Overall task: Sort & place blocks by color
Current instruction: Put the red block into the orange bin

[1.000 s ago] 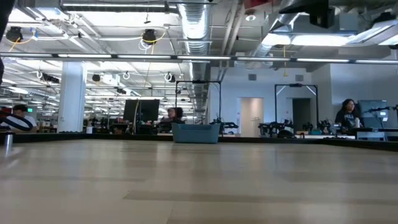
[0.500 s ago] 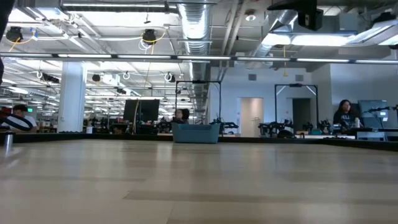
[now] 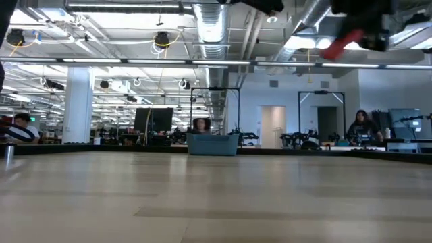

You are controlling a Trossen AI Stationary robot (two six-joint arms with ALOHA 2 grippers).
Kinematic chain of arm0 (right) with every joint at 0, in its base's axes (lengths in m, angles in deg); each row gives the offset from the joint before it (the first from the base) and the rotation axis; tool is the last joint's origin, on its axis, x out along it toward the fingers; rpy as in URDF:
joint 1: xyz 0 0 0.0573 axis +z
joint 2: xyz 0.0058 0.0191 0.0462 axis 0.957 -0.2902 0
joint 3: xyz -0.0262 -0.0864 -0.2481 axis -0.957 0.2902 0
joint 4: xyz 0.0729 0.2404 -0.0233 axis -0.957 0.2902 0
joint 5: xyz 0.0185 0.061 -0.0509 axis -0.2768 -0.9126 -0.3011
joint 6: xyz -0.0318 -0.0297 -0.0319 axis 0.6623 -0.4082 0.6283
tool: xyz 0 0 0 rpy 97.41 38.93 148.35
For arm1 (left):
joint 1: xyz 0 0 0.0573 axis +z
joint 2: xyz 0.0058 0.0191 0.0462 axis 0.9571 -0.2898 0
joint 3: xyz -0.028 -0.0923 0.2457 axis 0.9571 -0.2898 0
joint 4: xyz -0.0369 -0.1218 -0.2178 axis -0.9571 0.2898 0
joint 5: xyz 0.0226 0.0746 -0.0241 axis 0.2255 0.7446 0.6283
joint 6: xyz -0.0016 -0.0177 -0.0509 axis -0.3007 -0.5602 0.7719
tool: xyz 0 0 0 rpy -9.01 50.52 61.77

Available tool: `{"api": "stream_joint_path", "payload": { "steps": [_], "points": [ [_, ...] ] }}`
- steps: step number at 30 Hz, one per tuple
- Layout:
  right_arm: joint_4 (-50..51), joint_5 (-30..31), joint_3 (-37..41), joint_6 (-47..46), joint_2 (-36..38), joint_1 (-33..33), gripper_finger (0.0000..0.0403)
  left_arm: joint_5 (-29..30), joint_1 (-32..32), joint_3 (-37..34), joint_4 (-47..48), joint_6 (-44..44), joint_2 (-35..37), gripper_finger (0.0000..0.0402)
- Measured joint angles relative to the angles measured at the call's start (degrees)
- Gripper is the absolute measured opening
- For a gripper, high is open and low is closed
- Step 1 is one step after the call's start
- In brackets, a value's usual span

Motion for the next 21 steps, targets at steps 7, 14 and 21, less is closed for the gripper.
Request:
{"api": "stream_joint_path", "payload": {
  "steps": [7,14,21],
  "points": [
    [18.1,-16.4,0.0,-5.3,0.5,6.2,0.0047,0.4,2.3,0.0,6.5,8.4,0.0,0.0213],
    [23.1,-24.6,0.0,-14.4,0.0,20.2,0.0048,-0.1,4.3,0.0,10.7,17.5,1.0,0.0210],
    [19.8,-24.3,0.0,-28.9,-0.7,34.0,0.0048,-0.1,6.0,0.0,14.1,17.0,4.1,0.0210]
  ]
}}
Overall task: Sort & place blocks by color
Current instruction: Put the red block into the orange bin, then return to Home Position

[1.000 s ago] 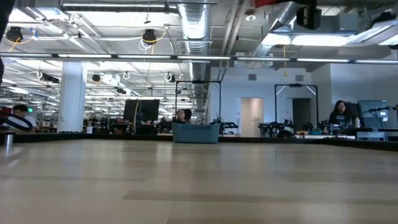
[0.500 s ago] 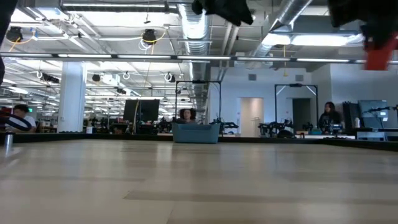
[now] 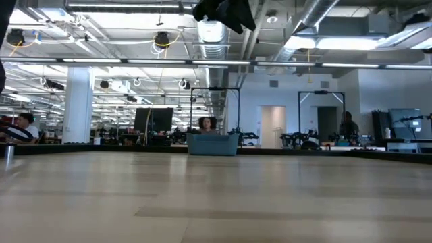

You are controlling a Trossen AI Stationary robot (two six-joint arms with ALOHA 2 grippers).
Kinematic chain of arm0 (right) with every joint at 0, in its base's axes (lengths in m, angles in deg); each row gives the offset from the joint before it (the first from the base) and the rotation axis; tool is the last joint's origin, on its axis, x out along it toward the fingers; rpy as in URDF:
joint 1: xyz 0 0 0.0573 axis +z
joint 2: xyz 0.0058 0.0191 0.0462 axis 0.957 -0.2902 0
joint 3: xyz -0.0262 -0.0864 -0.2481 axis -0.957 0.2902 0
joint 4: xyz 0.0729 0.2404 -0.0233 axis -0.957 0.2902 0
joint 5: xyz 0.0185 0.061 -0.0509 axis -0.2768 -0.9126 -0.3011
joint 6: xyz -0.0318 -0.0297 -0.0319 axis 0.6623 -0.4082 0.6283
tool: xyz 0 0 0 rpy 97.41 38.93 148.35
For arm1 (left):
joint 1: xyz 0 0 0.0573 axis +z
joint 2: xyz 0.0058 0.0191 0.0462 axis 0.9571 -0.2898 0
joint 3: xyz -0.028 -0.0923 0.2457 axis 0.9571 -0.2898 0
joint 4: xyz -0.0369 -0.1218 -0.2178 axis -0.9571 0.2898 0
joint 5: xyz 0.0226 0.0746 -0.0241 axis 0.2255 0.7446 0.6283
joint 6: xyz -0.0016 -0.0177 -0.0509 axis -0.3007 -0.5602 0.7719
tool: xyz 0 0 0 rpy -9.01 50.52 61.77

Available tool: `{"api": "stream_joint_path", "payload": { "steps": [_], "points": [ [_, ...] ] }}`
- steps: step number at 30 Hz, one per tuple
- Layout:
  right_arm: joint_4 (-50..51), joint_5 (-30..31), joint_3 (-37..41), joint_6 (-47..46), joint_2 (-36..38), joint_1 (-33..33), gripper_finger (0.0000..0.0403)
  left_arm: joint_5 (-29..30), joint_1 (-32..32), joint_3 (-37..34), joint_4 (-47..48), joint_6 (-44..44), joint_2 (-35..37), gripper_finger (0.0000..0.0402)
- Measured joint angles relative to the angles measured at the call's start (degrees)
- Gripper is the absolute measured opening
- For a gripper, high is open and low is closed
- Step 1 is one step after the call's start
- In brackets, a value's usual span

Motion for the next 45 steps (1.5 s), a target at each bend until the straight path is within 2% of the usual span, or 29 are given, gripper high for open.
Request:
{"api": "stream_joint_path", "payload": {
  "steps": [4,12,17,22,24,28,32,36,42,45],
  "points": [
    [-4.9,0.0,1.0,-5.3,-2.5,5.7,0.0048,-0.1,1.6,0.0,2.5,-0.2,0.3,0.0210],
    [-25.3,0.1,5.8,-13.5,-9.5,12.6,0.0049,-2.1,2.1,0.0,3.6,-0.1,0.3,0.0210],
    [-28.6,-0.1,6.0,-15.5,-15.6,14.8,0.0058,-2.8,2.3,0.0,3.5,-2.0,0.3,0.0210],
    [-29.8,-0.5,6.0,-16.6,-19.7,15.3,0.0102,-3.1,2.7,0.0,3.5,-2.5,0.3,0.0210],
    [-29.8,-0.5,6.0,-16.1,-20.1,15.1,0.0122,-1.3,2.8,0.0,3.5,-2.5,0.3,0.0210],
    [-29.5,0.6,6.0,-15.5,-19.2,14.1,0.0147,6.4,3.5,0.0,2.7,-2.5,0.1,0.0210],
    [-29.2,7.1,6.0,-12.4,-16.2,14.1,0.0154,7.0,4.6,0.0,0.1,-1.2,0.0,0.0210],
    [-28.9,17.1,6.0,-8.1,-12.4,13.2,0.0147,2.2,5.0,0.0,-0.3,1.8,0.0,0.0210],
    [-28.9,27.4,6.0,-1.2,-5.3,8.9,0.0123,-6.7,6.8,0.0,-0.6,10.4,-0.1,0.0210],
    [-29.0,31.4,6.0,4.5,-1.5,6.9,0.0112,-8.0,7.3,0.0,-1.5,12.2,-0.1,0.0210]
  ]
}}
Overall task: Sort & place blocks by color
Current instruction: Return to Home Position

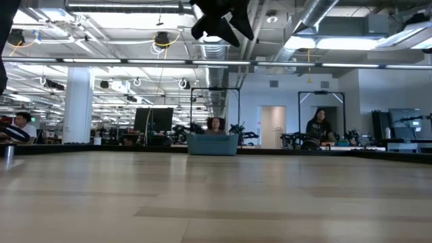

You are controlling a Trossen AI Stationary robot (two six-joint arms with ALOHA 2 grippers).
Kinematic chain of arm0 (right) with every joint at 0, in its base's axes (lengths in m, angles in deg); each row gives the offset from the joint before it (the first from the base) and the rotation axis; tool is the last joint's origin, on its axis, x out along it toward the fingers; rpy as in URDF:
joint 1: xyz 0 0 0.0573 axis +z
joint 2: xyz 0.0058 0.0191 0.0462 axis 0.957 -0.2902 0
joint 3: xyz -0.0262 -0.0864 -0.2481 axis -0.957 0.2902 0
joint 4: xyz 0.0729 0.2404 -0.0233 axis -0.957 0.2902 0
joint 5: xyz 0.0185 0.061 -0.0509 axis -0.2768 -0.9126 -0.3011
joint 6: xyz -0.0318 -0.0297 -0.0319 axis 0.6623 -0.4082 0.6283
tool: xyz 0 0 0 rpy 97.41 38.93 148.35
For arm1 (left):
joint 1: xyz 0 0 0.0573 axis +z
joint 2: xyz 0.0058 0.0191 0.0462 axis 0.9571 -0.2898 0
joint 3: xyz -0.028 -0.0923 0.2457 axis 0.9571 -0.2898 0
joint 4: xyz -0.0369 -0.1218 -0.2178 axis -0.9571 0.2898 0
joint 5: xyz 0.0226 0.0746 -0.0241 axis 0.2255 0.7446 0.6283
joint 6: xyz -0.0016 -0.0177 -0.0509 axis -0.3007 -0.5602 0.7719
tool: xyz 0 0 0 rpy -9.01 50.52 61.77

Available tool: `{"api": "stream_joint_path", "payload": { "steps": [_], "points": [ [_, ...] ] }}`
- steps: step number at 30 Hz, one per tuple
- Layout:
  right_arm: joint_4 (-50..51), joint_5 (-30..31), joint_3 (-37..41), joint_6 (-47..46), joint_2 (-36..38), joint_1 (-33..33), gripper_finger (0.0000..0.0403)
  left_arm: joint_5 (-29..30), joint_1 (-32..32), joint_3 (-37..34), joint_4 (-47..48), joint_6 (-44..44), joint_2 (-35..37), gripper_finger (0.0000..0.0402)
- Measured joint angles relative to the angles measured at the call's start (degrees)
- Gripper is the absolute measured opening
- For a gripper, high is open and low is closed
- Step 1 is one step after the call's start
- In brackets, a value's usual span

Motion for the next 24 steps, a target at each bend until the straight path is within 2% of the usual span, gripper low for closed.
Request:
{"api": "stream_joint_path", "payload": {
  "steps": [3,6,13,17,20,22,24],
  "points": [
    [0.0,3.1,0.0,4.9,3.6,-2.0,0.0102,-0.2,0.0,0.0,-1.6,0.4,0.0,0.0207],
    [-0.1,7.4,0.0,10.2,6.9,-3.8,0.0093,-0.6,-0.3,0.0,-3.0,0.5,0.0,0.0187],
    [0.5,19.7,0.0,21.8,11.1,-11.2,0.0077,-1.8,-0.5,0.0,-5.1,1.4,0.0,0.0082],
    [9.0,17.1,0.0,21.8,10.5,-14.0,0.0076,-3.2,-0.8,0.0,-4.8,1.3,0.0,0.0014],
    [16.4,13.6,0.0,19.2,9.9,-14.7,0.0073,-3.0,-1.5,0.0,-4.8,1.4,0.0,0.0008],
    [16.5,13.7,0.0,17.1,10.3,-14.9,0.0068,-2.8,-2.2,0.0,-4.9,1.4,0.0,0.0008],
    [13.9,14.4,0.0,18.7,11.1,-14.9,0.0059,-2.3,-2.9,0.0,-5.2,1.2,0.0,0.0003]
  ]
}}
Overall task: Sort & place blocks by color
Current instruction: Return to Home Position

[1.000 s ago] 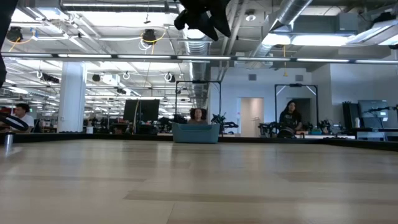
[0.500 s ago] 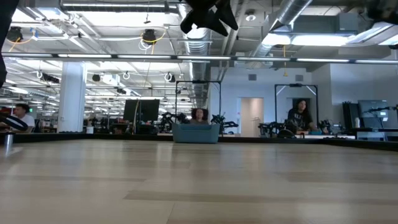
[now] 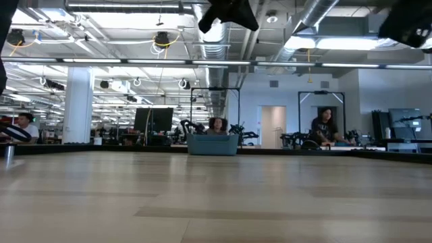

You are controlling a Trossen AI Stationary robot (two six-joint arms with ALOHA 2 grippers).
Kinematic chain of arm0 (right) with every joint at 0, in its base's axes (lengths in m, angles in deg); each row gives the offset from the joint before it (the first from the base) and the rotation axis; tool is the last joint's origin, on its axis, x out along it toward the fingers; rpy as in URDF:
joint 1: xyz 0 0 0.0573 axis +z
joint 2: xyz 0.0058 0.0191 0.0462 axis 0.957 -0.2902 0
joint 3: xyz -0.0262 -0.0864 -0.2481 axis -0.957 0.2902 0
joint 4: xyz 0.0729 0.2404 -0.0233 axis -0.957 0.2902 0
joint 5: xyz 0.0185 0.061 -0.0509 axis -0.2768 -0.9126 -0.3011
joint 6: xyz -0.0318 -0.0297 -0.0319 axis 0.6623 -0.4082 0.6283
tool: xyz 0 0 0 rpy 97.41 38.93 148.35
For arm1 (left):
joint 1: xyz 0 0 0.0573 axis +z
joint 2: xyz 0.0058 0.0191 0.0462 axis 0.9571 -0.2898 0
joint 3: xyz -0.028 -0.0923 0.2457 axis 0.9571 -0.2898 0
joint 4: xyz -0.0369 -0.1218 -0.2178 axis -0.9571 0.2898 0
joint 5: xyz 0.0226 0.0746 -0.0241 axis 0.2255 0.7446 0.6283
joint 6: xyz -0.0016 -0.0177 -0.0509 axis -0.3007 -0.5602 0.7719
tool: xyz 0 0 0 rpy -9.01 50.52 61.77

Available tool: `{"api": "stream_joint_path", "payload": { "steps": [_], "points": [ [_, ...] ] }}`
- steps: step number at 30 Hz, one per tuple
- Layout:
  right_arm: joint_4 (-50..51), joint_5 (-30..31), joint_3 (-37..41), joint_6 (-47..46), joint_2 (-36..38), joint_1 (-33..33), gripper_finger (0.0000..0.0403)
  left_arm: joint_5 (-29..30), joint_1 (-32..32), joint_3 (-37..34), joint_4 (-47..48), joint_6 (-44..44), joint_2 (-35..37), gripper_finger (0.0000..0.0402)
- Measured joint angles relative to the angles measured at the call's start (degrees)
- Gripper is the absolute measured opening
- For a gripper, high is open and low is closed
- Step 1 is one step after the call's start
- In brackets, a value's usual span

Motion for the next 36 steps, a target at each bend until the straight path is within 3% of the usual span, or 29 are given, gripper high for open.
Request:
{"api": "stream_joint_path", "payload": {
  "steps": [6,10,15,21,25,27,30,33,36],
  "points": [
    [-13.2,0.7,0.0,20.9,5.2,0.2,0.0009,2.4,-2.3,0.0,-4.9,-1.4,0.0,0.0001],
    [-22.1,3.1,0.0,37.2,8.7,-0.5,0.0013,2.6,-4.0,0.0,-9.1,-2.1,0.0,0.0000],
    [-25.0,2.6,0.0,48.2,13.4,-2.2,0.0006,2.7,-6.8,-0.4,-12.8,-2.5,0.0,0.0000],
    [-25.2,0.5,2.9,52.3,21.0,-3.7,0.0007,7.4,-11.4,-9.9,-26.9,-1.5,-0.1,0.0000],
    [-23.2,1.2,6.7,52.2,25.9,-4.1,0.0004,5.4,-12.8,-18.6,-39.0,1.9,-0.1,0.0000],
    [-20.8,4.5,9.4,49.4,27.4,-4.1,0.0003,5.1,-13.0,-21.5,-42.1,2.2,-0.1,0.0000],
    [-20.0,9.0,14.0,44.1,28.9,-4.1,0.0005,5.2,-12.9,-24.6,-40.0,2.2,-0.1,0.0000],
    [-23.4,8.3,18.0,43.3,29.2,-4.1,0.0005,5.1,-12.4,-26.9,-33.5,2.6,-0.1,0.0000],
    [-25.9,7.6,20.7,43.2,29.2,-4.0,0.0005,3.7,-12.9,-28.2,-33.5,2.7,-0.1,0.0000]
  ]
}}
